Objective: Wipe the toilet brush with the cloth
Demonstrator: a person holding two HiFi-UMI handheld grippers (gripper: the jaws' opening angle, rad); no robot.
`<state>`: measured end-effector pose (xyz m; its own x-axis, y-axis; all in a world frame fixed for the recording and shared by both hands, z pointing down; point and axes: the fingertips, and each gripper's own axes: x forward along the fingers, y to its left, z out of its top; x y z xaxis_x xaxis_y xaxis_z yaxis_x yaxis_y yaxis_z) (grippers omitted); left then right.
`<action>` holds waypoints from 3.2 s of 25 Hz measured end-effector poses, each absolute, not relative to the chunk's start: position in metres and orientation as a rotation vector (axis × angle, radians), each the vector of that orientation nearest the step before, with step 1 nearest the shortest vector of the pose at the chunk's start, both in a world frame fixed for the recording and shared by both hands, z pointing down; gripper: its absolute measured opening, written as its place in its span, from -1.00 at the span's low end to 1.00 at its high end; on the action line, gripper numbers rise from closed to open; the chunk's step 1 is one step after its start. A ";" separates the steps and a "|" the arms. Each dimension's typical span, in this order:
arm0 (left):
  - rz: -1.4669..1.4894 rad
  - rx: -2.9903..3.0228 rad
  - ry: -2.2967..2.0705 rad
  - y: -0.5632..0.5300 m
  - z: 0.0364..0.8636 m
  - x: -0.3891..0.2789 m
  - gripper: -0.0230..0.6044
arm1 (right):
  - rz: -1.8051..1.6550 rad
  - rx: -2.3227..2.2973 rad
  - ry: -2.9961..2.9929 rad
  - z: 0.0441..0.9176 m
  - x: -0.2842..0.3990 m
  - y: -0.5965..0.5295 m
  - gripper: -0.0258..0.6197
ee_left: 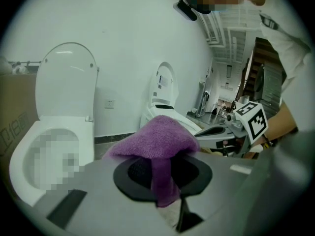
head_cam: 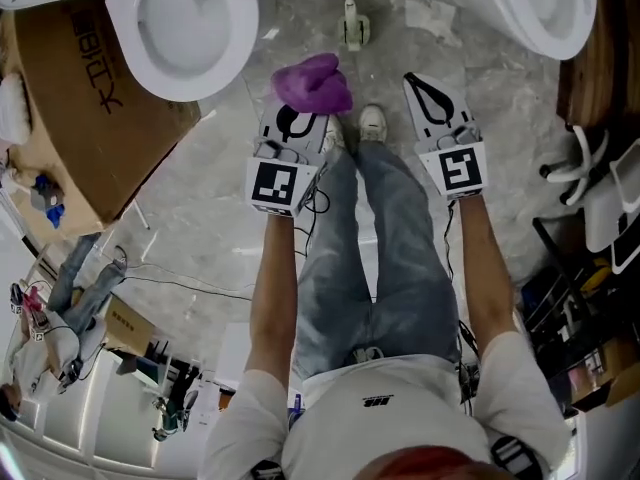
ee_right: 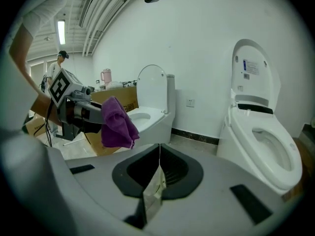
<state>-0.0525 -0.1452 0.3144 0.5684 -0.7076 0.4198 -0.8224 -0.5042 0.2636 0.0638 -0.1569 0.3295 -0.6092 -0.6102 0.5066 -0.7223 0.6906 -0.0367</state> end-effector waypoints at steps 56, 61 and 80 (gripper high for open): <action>0.258 2.815 -0.917 -0.187 0.716 0.004 -0.31 | -0.197 0.703 -2.511 0.775 0.006 -0.198 -0.48; 0.256 2.825 -0.876 -0.191 0.724 0.019 -0.27 | -0.198 0.707 -2.515 0.777 0.000 -0.198 -0.56; 0.261 2.891 -0.906 -0.200 0.709 0.027 -0.57 | -0.323 0.678 -2.515 0.779 -0.001 -0.199 -0.67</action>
